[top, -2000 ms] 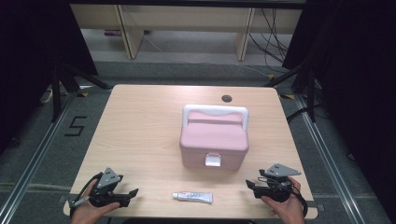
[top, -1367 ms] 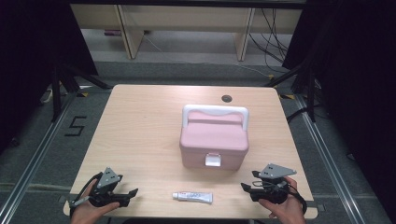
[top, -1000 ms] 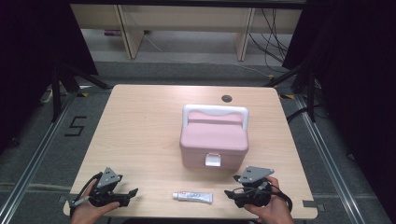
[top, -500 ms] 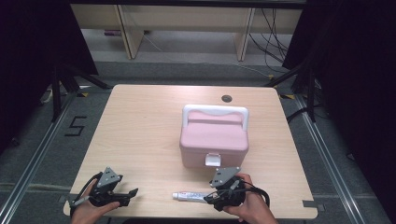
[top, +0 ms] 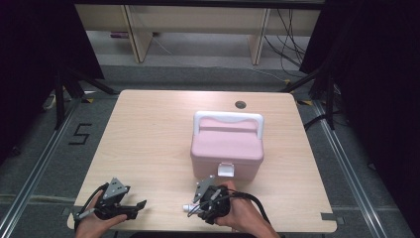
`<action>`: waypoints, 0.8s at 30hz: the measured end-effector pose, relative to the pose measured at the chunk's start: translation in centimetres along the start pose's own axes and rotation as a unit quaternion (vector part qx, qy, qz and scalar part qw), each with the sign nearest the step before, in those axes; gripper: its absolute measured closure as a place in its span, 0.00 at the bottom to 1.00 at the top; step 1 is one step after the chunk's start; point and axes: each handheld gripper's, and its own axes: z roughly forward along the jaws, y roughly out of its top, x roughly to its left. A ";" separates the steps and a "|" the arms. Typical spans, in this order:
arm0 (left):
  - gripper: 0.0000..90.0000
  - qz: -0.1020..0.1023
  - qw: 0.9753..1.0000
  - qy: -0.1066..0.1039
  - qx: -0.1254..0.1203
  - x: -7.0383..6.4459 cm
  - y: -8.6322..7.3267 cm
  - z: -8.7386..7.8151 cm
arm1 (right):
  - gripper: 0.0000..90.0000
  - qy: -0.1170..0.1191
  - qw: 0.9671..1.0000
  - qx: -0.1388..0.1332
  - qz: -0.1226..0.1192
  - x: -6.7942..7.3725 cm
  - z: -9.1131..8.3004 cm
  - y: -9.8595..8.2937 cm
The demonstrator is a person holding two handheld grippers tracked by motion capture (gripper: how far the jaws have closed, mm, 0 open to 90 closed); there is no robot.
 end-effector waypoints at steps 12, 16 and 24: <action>0.22 -0.005 1.000 0.000 -0.004 -0.1 0.0 0.1 | 0.71 -0.014 0.996 0.089 -0.013 -0.4 2.0 1.3; 0.22 -0.004 1.000 0.000 -0.003 -0.1 0.0 0.1 | 0.70 -0.015 0.995 0.096 -0.024 -0.9 2.7 1.7; 0.22 0.000 1.000 -0.001 0.001 0.0 0.0 0.0 | 0.70 -0.008 0.992 0.117 -0.041 -1.1 3.8 2.4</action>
